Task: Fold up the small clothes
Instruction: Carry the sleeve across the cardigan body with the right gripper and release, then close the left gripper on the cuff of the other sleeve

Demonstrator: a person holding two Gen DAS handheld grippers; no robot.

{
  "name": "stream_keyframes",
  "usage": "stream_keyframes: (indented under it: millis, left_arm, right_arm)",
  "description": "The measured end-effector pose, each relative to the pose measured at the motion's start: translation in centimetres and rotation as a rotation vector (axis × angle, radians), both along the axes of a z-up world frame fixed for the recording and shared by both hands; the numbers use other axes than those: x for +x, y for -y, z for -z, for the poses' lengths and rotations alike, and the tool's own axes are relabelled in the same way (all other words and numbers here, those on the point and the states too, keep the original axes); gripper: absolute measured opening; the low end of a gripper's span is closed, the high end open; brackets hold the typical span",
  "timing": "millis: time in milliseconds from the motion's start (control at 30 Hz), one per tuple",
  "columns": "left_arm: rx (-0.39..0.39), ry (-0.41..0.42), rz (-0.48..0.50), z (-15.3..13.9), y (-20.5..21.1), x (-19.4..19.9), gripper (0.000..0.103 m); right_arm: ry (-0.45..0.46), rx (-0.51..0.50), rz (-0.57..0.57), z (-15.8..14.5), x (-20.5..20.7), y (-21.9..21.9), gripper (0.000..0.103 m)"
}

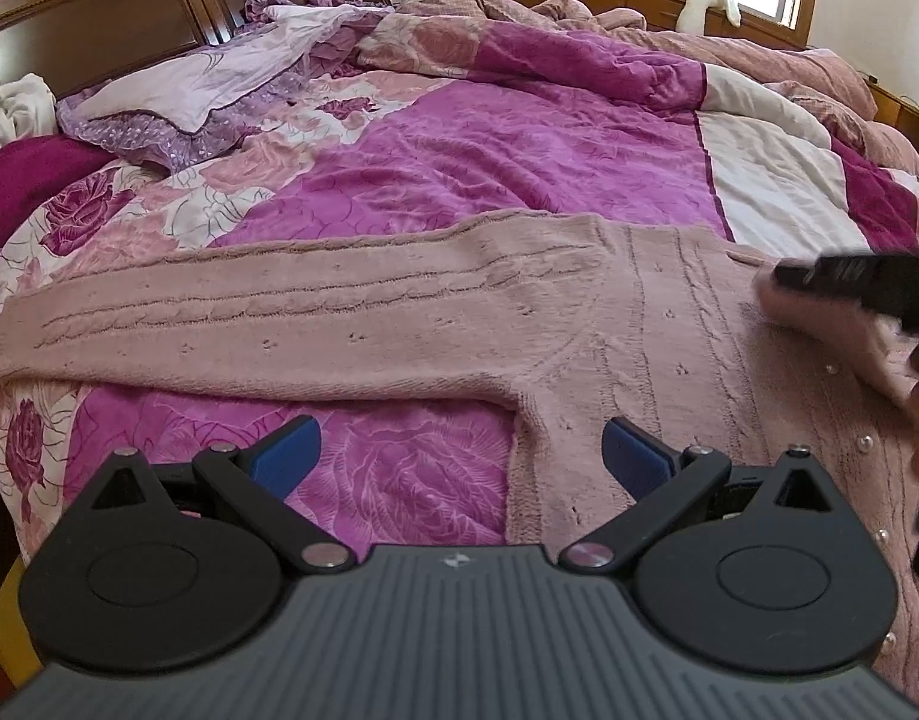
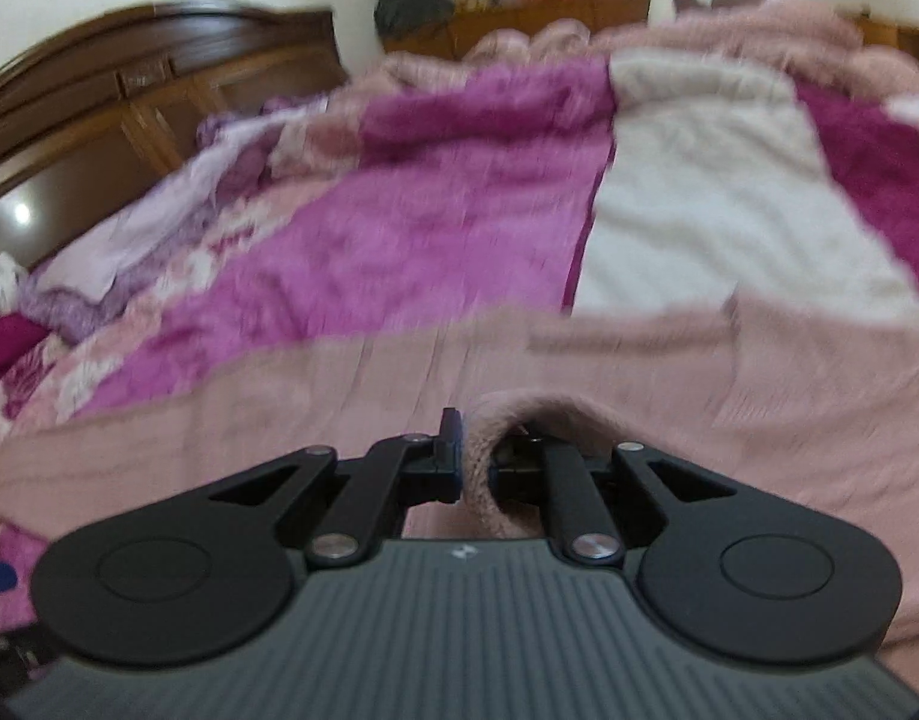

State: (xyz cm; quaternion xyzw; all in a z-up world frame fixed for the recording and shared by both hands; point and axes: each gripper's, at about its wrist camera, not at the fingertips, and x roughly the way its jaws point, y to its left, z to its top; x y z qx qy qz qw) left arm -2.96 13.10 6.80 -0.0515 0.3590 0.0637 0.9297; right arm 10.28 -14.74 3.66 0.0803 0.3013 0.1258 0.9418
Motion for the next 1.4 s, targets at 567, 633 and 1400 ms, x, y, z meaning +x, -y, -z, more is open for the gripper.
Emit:
stream_keyframes:
  millis: [567,633,1400]
  left_arm:
    - [0.049,0.06,0.069,-1.4,3.1,0.2,0.103]
    - [0.061,0.071,0.091,-1.7,3.7,0.3,0.103]
    - [0.124,0.084,0.501,-0.9,17.4,6.7,0.085]
  right_arm:
    - [-0.155,0.279,-0.071,0.0,-6.0,3.1,0.074]
    - [-0.147,0.269,-0.067,-0.6,-7.1,4.1,0.074]
    - [-0.057,0.011,0.332,1.1,-8.5,15.7,0.074]
